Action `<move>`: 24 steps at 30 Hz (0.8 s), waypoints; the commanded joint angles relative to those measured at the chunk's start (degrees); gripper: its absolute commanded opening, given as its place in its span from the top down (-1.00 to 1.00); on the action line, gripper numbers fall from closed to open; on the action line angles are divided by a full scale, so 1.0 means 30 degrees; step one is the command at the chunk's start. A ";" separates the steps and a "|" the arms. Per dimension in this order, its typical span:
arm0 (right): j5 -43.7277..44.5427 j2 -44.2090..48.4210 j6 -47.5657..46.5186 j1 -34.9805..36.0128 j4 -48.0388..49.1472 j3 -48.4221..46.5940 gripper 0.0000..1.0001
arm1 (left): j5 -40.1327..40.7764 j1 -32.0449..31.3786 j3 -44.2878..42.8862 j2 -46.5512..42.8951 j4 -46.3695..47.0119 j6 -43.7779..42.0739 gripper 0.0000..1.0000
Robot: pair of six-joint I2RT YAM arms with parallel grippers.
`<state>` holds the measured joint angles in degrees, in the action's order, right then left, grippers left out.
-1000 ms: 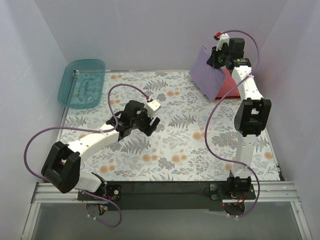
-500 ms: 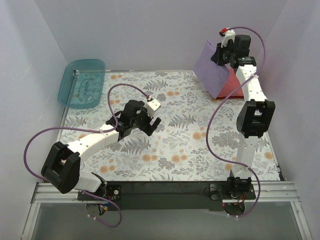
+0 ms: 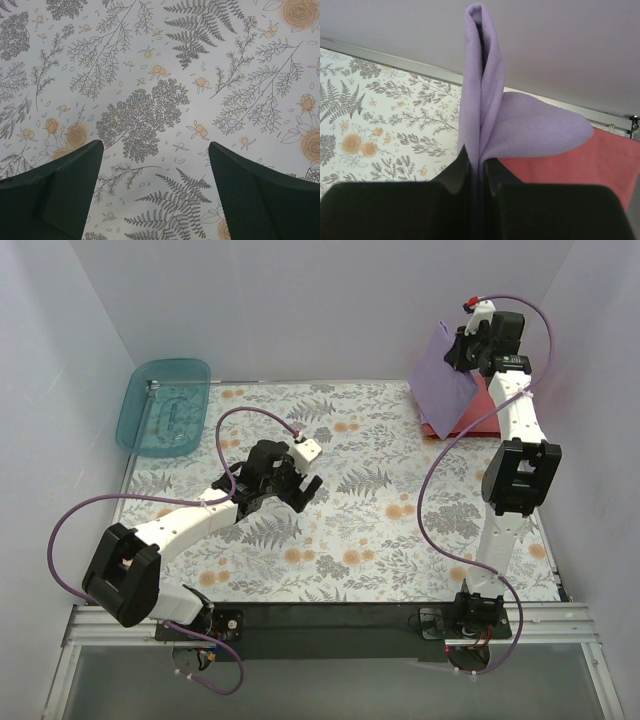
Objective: Fold and stack the t-shirts
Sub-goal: Neatly place the folded tshirt to the corner
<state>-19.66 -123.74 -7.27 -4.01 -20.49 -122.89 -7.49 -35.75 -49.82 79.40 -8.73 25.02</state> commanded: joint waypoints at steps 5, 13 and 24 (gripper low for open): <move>0.0137 -0.0557 0.0167 -0.0888 0.1351 -0.0169 0.97 | -0.0054 -0.0037 -0.0677 0.0019 -0.0224 -0.0311 -0.74; 0.0226 -0.1554 -0.0390 -0.1650 0.1907 -0.0228 0.97 | -0.0141 -0.0037 -0.1116 0.0165 -0.0693 -0.0370 -0.75; -0.0917 -0.2931 -0.1590 -0.3145 0.3225 -0.0521 0.97 | -0.0288 -0.0037 -0.1673 0.0693 -0.1191 -0.0370 -0.77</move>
<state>-20.67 -131.94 -10.13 -12.05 -15.81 -122.89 -7.73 -35.75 -52.51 81.69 -11.53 24.40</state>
